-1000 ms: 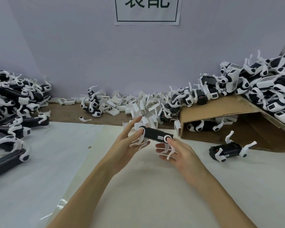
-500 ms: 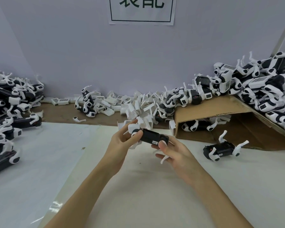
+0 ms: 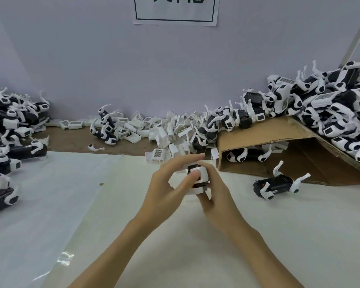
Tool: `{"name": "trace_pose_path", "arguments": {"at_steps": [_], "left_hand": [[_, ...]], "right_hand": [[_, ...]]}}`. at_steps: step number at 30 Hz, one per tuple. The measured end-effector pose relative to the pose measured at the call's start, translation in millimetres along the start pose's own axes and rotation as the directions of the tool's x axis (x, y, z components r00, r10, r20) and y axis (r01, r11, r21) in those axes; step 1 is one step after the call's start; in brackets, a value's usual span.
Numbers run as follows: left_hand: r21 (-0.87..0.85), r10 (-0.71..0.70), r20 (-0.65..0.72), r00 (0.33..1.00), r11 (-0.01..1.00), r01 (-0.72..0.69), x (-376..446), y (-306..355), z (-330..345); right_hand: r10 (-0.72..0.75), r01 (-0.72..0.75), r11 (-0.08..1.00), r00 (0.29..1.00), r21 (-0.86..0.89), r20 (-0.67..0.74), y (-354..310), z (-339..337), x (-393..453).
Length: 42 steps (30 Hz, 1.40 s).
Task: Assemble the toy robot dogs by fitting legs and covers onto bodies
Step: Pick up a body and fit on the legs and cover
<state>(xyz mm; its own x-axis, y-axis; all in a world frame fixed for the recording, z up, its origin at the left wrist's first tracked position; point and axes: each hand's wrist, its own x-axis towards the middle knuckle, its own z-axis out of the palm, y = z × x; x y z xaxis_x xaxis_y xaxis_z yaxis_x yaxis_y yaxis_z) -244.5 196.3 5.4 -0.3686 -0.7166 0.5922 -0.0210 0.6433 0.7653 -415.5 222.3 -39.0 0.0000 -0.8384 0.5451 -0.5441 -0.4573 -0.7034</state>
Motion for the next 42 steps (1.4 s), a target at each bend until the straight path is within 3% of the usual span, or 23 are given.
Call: {"name": "trace_pose_path", "arguments": {"at_steps": [3,9,15,19,24,29,32,34,36,38,42], "left_hand": [[-0.009,-0.076,-0.034,0.997,0.997,0.075,5,-1,-9],[-0.06,-0.194,-0.099,0.976,0.98,0.189,11,-3,-23],[-0.223,-0.333,-0.338,0.88,0.937,0.269,6,-7,-9],[-0.401,-0.421,-0.409,0.81,0.88,0.255,9,-13,-19],[-0.59,-0.604,-0.357,0.712,0.737,0.329,17,-22,-39],[-0.649,-0.654,-0.254,0.713,0.661,0.376,16,-33,-38],[-0.683,-0.644,-0.22,0.733,0.638,0.356,16,-35,-35],[-0.594,-0.612,-0.239,0.754,0.706,0.385,16,-36,-30],[-0.285,-0.533,-0.315,0.785,0.842,0.457,15,-41,-26],[-0.048,-0.478,-0.337,0.811,0.869,0.492,14,-46,-26],[-0.107,-0.571,-0.259,0.779,0.819,0.564,14,-46,-28]], "right_hand": [[0.078,-0.078,0.997,0.997,-0.007,-0.021,-2,-2,2],[0.065,-0.088,0.984,0.987,-0.156,-0.144,-3,-3,-1],[-0.127,0.074,0.903,0.987,-0.423,-0.098,-16,7,-5],[-0.122,0.094,0.932,0.991,-0.351,-0.057,-25,17,-7],[-0.127,0.124,0.956,0.992,-0.267,0.005,-25,12,-5],[0.069,-0.062,0.985,0.997,-0.163,0.038,-29,14,-9],[0.289,-0.289,0.957,0.957,-0.039,0.006,-33,14,-5],[0.465,-0.467,0.877,0.884,0.112,0.04,-34,10,-1],[0.534,-0.553,0.821,0.832,0.143,0.153,-33,7,1],[0.545,-0.585,0.799,0.802,0.139,0.245,-34,7,1],[0.587,-0.627,0.75,0.778,0.214,0.223,-39,11,5]]}}
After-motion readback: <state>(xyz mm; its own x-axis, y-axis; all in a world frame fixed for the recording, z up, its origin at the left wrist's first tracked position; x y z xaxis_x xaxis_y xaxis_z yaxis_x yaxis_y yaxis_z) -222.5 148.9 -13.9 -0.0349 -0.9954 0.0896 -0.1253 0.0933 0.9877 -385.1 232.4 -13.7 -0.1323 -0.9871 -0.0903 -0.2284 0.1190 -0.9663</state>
